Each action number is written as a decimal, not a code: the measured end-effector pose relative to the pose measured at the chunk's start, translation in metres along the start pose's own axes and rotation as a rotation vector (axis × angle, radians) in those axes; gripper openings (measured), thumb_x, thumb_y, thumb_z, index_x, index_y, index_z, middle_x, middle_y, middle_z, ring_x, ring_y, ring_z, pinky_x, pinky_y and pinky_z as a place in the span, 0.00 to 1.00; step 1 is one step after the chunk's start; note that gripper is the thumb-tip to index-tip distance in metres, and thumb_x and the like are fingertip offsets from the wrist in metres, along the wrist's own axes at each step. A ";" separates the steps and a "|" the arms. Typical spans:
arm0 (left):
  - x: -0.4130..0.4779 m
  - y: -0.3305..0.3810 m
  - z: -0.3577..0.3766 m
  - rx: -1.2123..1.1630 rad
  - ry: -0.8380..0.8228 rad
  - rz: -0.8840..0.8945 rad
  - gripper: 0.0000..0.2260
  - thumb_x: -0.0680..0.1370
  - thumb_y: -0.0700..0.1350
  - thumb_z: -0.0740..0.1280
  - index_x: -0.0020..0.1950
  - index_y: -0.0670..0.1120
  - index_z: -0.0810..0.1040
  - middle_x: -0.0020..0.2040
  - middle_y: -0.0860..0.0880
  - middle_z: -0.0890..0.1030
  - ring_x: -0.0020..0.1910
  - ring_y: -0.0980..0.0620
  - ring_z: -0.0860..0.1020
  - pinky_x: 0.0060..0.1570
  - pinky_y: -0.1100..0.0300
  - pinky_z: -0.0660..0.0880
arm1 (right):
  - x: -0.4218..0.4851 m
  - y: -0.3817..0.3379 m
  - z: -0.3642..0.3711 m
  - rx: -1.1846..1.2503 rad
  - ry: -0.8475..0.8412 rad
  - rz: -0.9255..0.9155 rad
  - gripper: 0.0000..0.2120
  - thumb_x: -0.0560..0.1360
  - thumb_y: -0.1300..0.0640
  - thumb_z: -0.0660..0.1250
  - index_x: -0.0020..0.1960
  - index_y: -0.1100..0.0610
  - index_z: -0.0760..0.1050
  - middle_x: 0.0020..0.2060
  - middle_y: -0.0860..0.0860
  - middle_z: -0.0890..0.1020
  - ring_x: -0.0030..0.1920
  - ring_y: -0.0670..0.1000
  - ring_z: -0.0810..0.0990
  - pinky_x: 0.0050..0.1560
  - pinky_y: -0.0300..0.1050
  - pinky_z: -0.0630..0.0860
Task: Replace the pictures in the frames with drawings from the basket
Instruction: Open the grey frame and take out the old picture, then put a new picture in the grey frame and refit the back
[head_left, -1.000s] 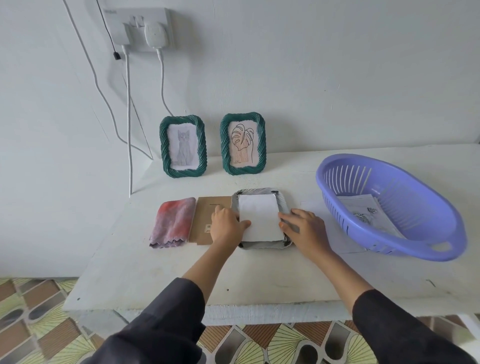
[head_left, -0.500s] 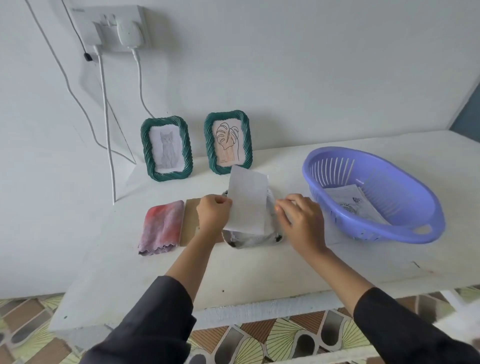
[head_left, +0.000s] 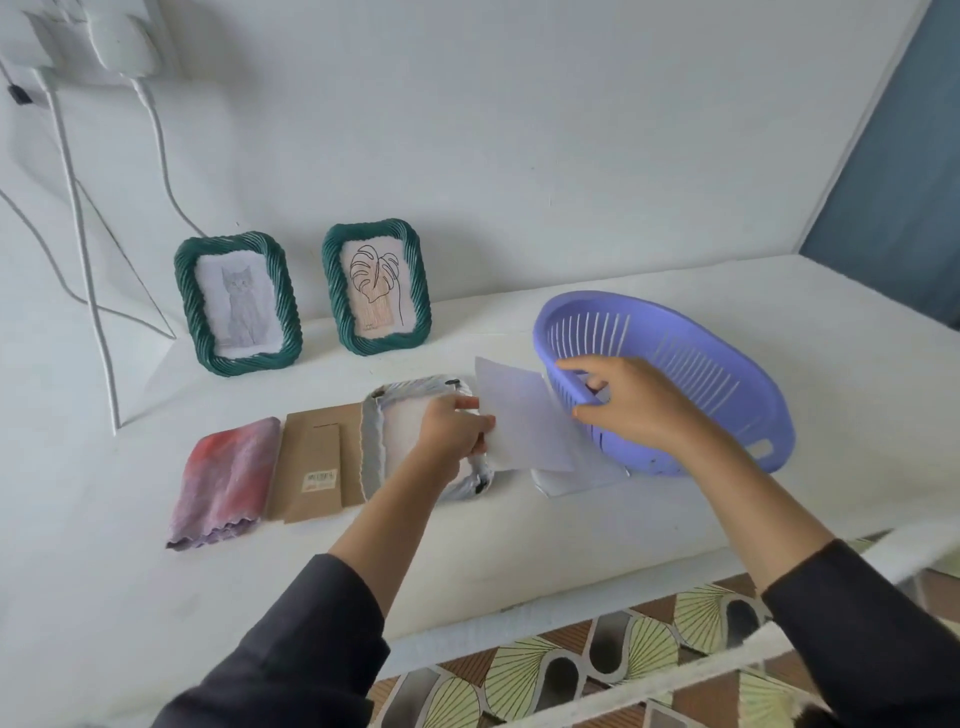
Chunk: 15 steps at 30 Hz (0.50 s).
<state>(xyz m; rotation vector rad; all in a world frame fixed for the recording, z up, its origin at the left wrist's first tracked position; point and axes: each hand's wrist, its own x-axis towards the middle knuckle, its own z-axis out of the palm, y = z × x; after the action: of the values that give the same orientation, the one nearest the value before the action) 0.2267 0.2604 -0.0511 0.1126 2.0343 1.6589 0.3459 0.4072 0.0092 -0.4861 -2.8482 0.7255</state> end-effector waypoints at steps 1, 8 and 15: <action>0.001 -0.001 0.006 0.025 -0.003 -0.010 0.10 0.74 0.31 0.65 0.53 0.40 0.71 0.32 0.45 0.73 0.24 0.53 0.72 0.19 0.69 0.70 | 0.001 0.003 -0.005 0.033 -0.001 -0.001 0.25 0.71 0.60 0.68 0.66 0.46 0.70 0.49 0.59 0.82 0.50 0.57 0.79 0.53 0.48 0.74; 0.010 -0.007 0.045 0.169 0.035 -0.017 0.14 0.73 0.32 0.65 0.58 0.36 0.72 0.32 0.46 0.75 0.21 0.54 0.73 0.32 0.60 0.74 | 0.010 0.017 -0.019 0.161 -0.039 -0.060 0.22 0.70 0.57 0.70 0.63 0.45 0.74 0.49 0.55 0.81 0.51 0.55 0.79 0.50 0.46 0.72; 0.009 -0.013 0.059 0.301 0.102 -0.029 0.11 0.70 0.36 0.65 0.50 0.43 0.70 0.30 0.46 0.77 0.28 0.49 0.76 0.48 0.53 0.78 | 0.010 0.014 -0.007 0.082 -0.075 -0.140 0.20 0.71 0.56 0.69 0.62 0.47 0.75 0.47 0.54 0.83 0.37 0.48 0.75 0.46 0.43 0.72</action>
<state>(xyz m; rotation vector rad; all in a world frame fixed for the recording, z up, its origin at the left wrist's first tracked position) 0.2478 0.3127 -0.0737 0.1032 2.3410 1.3560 0.3422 0.4259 0.0092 -0.2501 -2.8713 0.8461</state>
